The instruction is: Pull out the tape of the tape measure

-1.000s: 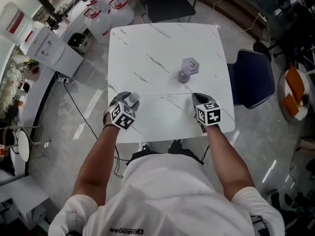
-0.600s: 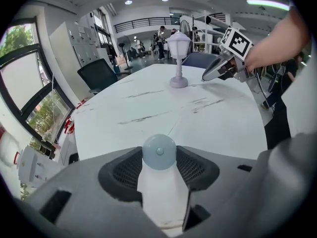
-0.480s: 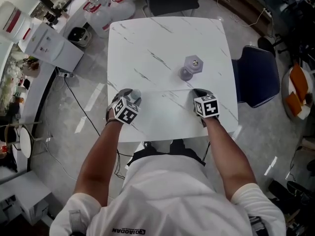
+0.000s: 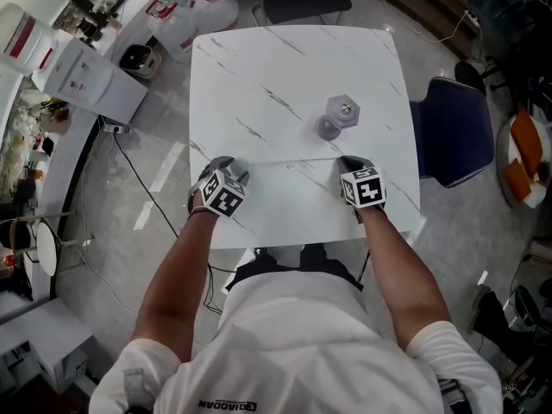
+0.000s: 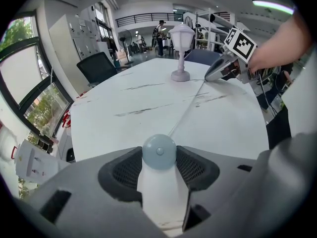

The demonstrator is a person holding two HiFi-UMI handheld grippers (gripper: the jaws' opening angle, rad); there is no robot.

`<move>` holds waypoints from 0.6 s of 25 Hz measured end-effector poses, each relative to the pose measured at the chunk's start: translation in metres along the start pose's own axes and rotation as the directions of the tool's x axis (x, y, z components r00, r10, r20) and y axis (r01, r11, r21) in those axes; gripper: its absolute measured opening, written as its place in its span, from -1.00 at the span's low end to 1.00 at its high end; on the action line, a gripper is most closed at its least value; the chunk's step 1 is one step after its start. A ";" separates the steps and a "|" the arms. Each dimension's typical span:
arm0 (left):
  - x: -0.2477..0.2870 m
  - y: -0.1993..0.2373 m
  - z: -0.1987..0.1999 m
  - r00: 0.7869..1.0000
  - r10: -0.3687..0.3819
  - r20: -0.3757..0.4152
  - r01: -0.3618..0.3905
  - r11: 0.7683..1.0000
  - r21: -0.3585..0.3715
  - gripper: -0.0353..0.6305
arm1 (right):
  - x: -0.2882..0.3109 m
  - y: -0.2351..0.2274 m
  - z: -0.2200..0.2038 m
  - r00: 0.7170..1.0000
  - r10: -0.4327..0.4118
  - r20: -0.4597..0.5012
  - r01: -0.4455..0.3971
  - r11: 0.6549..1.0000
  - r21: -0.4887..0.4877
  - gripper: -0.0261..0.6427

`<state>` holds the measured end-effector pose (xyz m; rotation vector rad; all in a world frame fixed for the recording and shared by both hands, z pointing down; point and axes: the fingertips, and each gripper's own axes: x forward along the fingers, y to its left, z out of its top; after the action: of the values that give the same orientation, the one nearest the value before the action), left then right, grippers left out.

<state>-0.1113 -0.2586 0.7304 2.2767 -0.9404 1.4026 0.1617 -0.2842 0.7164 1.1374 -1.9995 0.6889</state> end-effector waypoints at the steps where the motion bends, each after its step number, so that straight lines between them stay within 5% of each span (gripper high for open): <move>1: 0.000 0.000 0.000 1.000 -0.002 0.000 0.002 1.000 -0.004 -0.22 | 0.000 0.000 0.000 1.000 -0.001 0.000 0.001 1.000 0.005 -0.86; 15: -0.021 0.006 -0.007 1.000 0.021 0.024 -0.020 0.999 -0.037 -0.12 | -0.008 0.000 0.001 1.000 -0.015 -0.009 0.015 0.999 -0.031 -0.68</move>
<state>-0.1259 -0.2514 0.7149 2.2680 -0.9909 1.3577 0.1639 -0.2810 0.7092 1.1280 -1.9852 0.6521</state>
